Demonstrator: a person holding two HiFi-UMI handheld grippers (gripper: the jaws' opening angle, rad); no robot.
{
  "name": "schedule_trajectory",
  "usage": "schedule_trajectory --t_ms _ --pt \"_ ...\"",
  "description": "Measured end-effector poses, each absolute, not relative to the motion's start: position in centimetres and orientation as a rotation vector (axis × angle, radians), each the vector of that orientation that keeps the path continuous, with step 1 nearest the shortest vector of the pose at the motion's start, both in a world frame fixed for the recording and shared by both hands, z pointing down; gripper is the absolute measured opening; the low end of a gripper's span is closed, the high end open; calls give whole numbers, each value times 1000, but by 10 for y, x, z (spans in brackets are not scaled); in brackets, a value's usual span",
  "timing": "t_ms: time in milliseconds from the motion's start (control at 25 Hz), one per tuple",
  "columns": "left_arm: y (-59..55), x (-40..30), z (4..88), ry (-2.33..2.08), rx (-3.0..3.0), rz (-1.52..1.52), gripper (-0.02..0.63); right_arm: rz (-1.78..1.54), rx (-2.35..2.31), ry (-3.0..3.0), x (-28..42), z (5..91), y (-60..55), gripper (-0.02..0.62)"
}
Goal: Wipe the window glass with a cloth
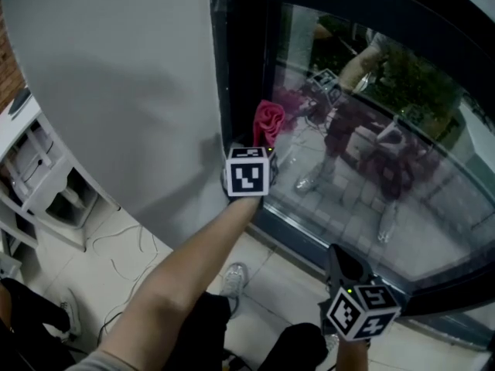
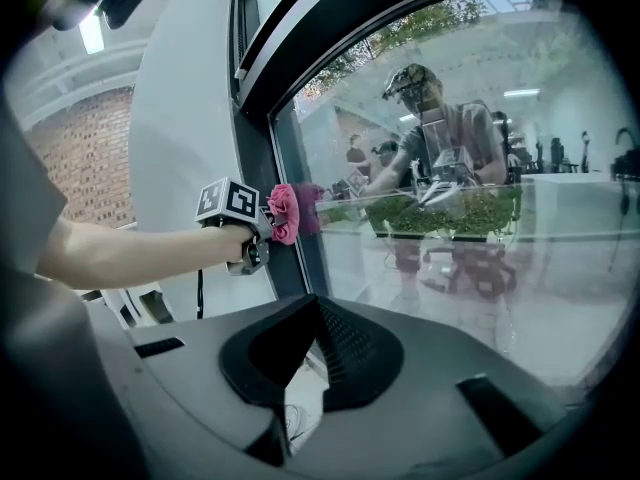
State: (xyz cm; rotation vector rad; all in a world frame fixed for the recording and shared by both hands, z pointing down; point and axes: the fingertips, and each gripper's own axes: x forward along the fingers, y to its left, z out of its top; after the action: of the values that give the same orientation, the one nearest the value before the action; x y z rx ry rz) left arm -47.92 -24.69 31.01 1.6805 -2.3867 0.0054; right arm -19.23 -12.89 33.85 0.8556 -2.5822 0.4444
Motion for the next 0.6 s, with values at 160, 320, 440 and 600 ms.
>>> schedule_trajectory --t_ms 160,320,440,600 --pt "-248 -478 325 -2378 1666 30 52 462 852 -2565 -188 347 -128 -8" --pt "-252 -466 334 -2359 1730 124 52 463 864 -2560 -183 350 -128 -8" --pt "-258 -441 336 -2330 1829 199 52 465 877 -2557 -175 350 -128 -8" --pt "-263 -408 338 -2260 1929 205 52 460 904 -2559 -161 344 -128 -8"
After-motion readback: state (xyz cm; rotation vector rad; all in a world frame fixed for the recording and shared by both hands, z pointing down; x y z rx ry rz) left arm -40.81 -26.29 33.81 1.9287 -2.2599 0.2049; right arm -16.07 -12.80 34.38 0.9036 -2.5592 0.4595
